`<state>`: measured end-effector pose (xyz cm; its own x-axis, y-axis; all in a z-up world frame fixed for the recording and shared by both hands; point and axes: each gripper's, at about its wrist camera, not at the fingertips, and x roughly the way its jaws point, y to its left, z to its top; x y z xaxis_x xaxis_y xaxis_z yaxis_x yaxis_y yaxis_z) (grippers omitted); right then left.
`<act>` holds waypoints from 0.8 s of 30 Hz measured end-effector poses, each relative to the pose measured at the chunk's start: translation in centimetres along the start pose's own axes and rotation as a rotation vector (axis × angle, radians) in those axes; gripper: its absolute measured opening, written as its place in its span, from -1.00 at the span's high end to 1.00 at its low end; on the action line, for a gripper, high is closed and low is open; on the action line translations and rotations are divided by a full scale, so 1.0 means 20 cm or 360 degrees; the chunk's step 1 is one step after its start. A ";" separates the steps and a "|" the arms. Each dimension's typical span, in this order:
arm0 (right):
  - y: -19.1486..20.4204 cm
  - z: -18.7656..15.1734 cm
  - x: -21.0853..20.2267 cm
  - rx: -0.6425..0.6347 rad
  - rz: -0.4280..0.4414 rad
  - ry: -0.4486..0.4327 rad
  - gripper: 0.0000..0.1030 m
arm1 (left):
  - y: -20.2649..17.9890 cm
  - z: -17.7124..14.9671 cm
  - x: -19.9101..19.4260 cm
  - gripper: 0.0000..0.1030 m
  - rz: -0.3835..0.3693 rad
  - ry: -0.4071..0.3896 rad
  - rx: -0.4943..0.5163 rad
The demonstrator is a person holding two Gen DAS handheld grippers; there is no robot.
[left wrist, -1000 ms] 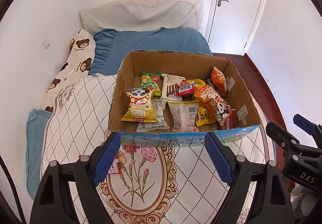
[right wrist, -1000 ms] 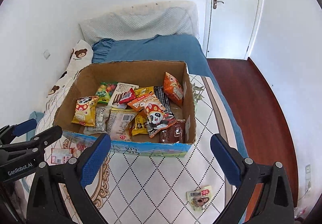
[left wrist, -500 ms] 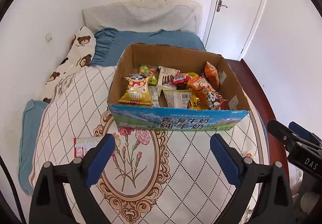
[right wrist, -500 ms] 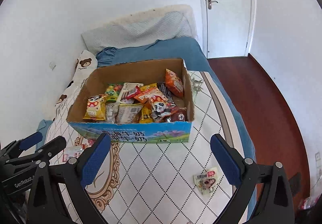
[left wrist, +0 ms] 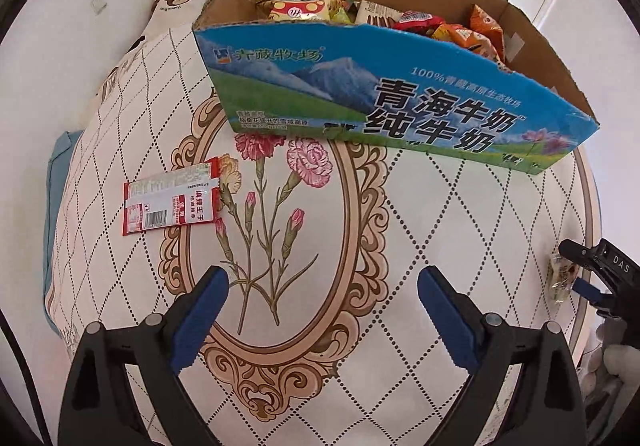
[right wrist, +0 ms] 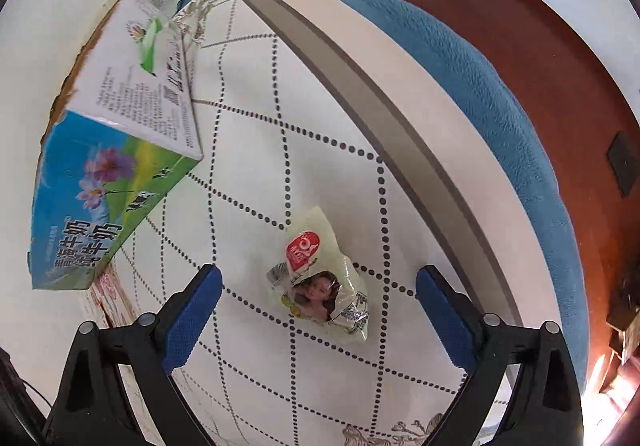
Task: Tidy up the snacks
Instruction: 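Grasp clear bun bag with right tool while left tool grasps red-white strip pack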
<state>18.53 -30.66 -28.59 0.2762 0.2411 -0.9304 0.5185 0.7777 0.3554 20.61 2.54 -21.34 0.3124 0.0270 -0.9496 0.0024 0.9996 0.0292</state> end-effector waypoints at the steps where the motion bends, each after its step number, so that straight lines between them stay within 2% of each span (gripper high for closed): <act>1: 0.01 -0.01 0.03 -0.0032 -0.0015 -0.0011 -0.63 | 0.01 0.00 0.01 -0.88 0.0021 -0.0001 0.0014; 5: 0.21 -0.07 0.07 -0.0367 -0.0110 -0.0083 -0.25 | 0.08 -0.01 0.04 -0.88 0.0127 -0.0037 0.0068; 9: 0.42 -0.18 0.13 -0.0601 -0.0121 -0.0069 -0.25 | 0.23 -0.01 0.09 -0.88 0.0207 -0.0025 0.0106; 14: 0.72 -0.38 0.21 -0.0857 -0.0072 0.0019 -0.25 | 0.44 -0.01 0.23 -0.88 0.0236 0.0152 0.0239; 19: 0.98 -0.54 0.29 -0.0983 -0.0022 0.0115 -0.25 | 0.58 0.01 0.29 -0.88 0.0283 0.0186 0.0492; 24: 1.20 -0.63 0.37 -0.1018 0.0006 0.0222 -0.25 | 0.61 0.09 0.33 -0.88 0.0315 0.0162 0.0794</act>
<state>22.83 -3.00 -28.09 0.1471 0.2839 -0.9475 -0.0778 0.9583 0.2751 24.50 14.91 -26.74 0.2593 0.2396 -0.9356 0.4108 0.8494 0.3314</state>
